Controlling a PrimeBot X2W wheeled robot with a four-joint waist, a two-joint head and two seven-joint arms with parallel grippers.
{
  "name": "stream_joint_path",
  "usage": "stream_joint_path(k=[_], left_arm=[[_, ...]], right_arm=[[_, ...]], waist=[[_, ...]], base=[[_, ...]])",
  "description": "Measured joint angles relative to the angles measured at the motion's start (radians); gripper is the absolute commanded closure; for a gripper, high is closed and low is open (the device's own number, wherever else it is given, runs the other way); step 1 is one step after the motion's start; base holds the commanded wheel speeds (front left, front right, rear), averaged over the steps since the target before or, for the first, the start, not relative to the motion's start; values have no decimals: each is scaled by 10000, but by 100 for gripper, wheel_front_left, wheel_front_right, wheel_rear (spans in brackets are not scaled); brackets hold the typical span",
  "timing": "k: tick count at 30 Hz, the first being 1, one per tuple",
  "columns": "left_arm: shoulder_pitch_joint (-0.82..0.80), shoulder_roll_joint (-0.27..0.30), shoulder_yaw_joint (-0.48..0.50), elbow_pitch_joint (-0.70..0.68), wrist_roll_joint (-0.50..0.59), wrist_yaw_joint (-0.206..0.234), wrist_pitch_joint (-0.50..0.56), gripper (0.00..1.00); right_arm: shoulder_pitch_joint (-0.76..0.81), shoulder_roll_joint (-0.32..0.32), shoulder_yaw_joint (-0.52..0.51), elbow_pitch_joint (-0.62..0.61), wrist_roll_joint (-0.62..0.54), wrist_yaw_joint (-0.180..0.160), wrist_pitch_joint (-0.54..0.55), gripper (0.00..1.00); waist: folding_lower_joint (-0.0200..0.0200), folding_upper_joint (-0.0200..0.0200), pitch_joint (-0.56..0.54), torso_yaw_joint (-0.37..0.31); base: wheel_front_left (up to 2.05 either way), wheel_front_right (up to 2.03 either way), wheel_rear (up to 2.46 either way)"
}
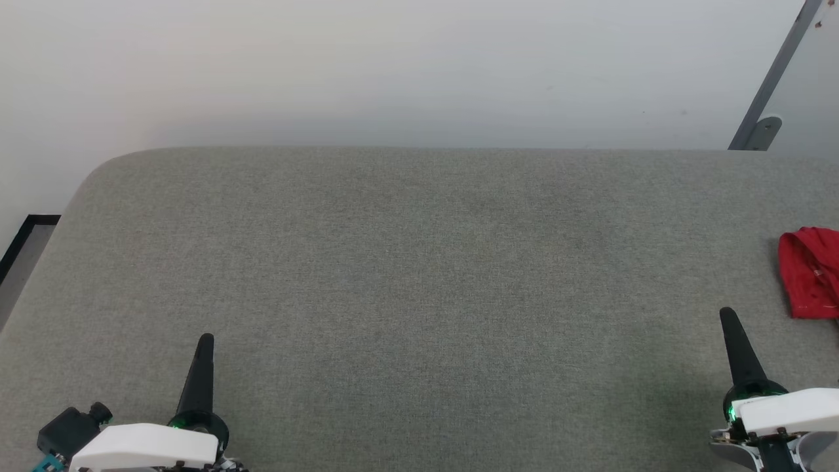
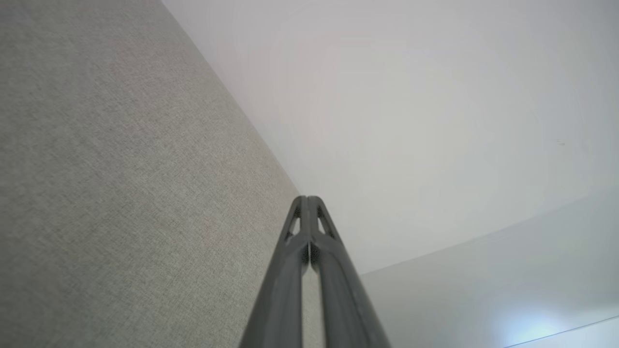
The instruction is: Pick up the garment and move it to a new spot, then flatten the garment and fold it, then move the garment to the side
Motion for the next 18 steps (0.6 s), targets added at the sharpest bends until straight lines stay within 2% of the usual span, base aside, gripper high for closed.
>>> stream_joint_path(k=[18], left_arm=[[-396,-104,184,309,-1618,0,454,100]], right_arm=[[-330,209,44,251,1503,0,291,100]], waist=[[0,0,41,-155]], base=[[0,0,0]])
